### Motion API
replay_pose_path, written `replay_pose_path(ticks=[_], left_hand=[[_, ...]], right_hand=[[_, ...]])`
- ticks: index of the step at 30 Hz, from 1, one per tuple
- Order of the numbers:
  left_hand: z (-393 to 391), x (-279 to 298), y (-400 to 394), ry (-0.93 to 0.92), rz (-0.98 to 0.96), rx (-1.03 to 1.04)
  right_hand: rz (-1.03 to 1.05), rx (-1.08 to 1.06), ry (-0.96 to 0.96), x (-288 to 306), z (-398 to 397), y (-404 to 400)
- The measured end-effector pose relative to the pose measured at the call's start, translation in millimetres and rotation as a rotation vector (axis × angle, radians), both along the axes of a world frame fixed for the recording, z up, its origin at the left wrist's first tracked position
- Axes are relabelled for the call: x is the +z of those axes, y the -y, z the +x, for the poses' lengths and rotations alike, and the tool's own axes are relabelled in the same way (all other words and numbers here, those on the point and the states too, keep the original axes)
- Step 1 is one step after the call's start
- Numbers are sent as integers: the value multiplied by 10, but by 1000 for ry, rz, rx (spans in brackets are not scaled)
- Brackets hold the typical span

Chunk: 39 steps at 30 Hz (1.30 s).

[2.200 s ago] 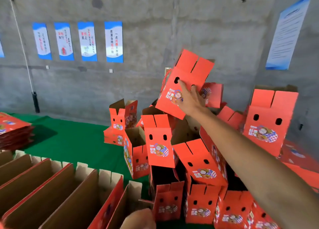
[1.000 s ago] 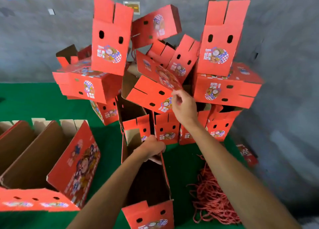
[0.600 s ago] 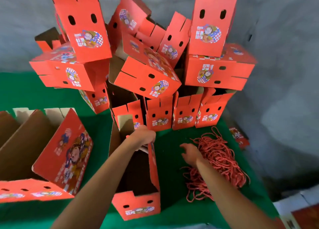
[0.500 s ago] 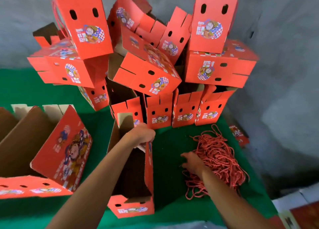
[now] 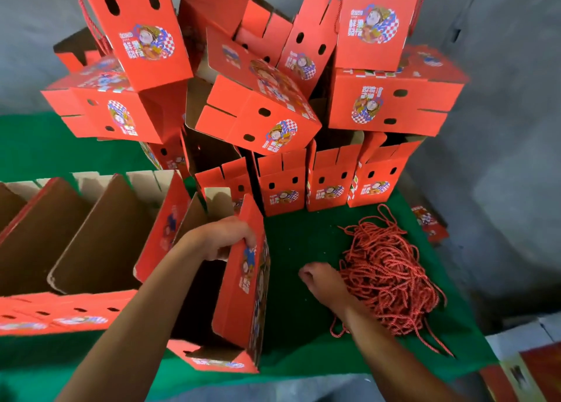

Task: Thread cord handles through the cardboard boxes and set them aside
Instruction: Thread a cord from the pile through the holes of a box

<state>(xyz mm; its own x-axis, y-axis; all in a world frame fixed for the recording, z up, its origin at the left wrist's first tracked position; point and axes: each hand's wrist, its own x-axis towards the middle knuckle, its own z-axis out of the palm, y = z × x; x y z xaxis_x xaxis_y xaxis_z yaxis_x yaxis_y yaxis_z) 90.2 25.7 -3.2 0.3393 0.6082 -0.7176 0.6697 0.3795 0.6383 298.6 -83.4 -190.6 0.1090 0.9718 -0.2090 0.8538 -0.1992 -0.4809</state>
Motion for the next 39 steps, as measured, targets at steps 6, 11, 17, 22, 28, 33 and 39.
replay_pose_path(ticks=[6, 11, 17, 22, 28, 33, 39], left_hand=[[-136, -29, 8, 34, 0, 24], [-227, -33, 14, 68, 17, 71], [-214, -53, 70, 99, 22, 69], [-204, -109, 77, 96, 32, 57], [-237, -149, 63, 96, 48, 31], [-252, -180, 48, 97, 41, 22], [-255, -227, 26, 78, 70, 27]], right_hand=[[267, 25, -435, 443, -449, -244], [323, 114, -462, 509, -536, -300], [339, 64, -495, 541, -632, -336], [278, -219, -788, 474, -725, -328], [279, -275, -937, 298, -739, -287], [295, -324, -951, 261, -750, -280], [266, -308, -1111, 289, -770, -267]])
